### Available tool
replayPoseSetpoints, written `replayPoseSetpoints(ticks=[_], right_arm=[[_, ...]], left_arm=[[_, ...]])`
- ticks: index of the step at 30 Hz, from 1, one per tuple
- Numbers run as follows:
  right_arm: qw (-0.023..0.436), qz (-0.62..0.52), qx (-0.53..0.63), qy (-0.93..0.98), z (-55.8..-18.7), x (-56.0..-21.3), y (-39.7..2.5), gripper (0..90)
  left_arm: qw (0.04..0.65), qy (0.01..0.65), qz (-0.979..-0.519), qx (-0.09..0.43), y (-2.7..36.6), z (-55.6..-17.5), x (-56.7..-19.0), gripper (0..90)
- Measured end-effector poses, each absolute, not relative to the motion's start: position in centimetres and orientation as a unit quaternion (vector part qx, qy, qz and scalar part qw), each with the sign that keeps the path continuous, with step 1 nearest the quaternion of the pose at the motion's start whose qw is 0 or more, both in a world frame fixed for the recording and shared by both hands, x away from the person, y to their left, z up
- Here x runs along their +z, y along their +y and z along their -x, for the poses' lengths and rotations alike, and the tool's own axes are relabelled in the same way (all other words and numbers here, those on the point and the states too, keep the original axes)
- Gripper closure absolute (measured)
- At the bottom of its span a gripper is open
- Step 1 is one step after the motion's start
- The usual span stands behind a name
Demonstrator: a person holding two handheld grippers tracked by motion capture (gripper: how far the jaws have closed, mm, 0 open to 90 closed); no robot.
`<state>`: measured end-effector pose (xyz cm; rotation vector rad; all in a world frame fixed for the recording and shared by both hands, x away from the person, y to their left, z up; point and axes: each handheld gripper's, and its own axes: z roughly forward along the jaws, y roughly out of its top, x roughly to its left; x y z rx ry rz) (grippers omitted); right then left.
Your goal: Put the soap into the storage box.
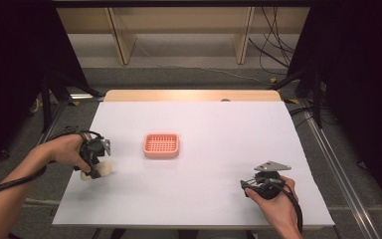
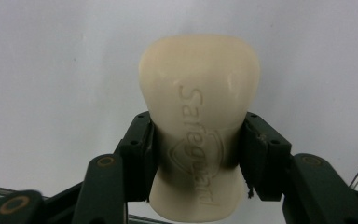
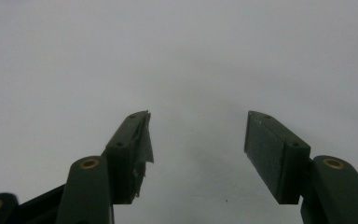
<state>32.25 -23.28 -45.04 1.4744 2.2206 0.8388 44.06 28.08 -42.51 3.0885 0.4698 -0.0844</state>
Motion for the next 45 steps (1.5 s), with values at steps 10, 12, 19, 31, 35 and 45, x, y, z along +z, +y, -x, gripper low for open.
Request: replayPoseSetpoints(ticks=[10, 12, 19, 31, 35, 45], right_arm=[[0.167, -0.526, 0.295, 0.780, -32.1, -45.0, -23.3, 41.1], [0.170, -0.522, 0.293, 0.782, -32.1, -45.0, -23.4, 41.1], [0.165, -0.529, 0.292, 0.780, -32.1, -45.0, -23.2, 41.1], [0.172, -0.519, 0.292, 0.785, -32.2, -45.0, -23.4, 41.1], [0.171, -0.521, 0.293, 0.783, -32.2, -45.0, -23.4, 41.1], [0.165, -0.527, 0.293, 0.781, -32.1, -45.0, -23.2, 41.1]], left_arm=[[0.013, 0.148, -0.989, -0.023, 27.5, -44.6, -42.2, 49.8], [0.013, 0.146, -0.989, -0.022, 27.4, -44.6, -42.2, 49.8], [0.014, 0.144, -0.989, -0.022, 26.9, -44.8, -42.0, 49.8], [0.016, 0.142, -0.990, -0.020, 26.4, -45.1, -41.9, 49.8], [0.016, 0.140, -0.990, -0.018, 26.2, -45.2, -41.9, 49.8], [0.015, 0.138, -0.990, -0.018, 25.8, -45.5, -41.5, 49.8]])
